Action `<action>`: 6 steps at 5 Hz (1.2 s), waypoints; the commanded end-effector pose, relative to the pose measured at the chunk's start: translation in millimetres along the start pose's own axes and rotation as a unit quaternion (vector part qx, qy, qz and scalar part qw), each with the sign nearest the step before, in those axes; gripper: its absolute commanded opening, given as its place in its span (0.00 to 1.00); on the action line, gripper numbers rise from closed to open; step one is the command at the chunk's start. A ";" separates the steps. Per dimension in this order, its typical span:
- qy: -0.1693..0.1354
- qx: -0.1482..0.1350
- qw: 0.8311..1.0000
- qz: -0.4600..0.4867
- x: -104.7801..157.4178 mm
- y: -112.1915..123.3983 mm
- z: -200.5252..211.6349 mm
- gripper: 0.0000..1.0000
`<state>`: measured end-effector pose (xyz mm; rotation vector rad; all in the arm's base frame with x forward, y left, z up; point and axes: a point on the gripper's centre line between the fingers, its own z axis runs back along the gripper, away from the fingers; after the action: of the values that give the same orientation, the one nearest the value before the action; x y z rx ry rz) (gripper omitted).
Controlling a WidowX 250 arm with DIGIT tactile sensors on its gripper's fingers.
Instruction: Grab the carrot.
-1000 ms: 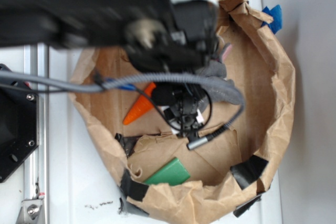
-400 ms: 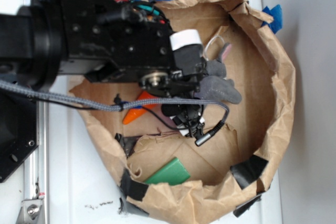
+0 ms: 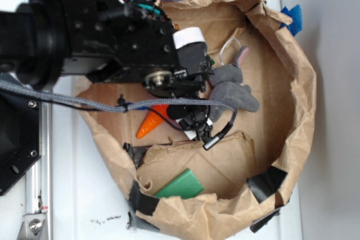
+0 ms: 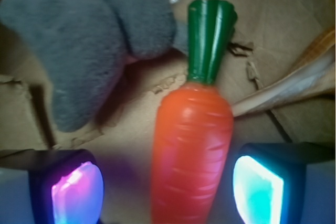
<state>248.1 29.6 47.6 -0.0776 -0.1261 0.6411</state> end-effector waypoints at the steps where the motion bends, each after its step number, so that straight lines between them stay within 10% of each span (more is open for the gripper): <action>1: -0.016 0.014 0.999 0.042 13.8 21.3 2.7 1.00; 3: -0.003 0.037 0.998 0.042 29.8 21.9 -25.5 1.00; 4: -0.010 0.040 0.998 0.037 28.1 19.4 -25.8 0.00; 6: -0.004 0.037 0.998 -0.041 16.7 15.5 2.4 0.00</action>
<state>247.0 52.4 38.5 0.0102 -0.0589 0.5867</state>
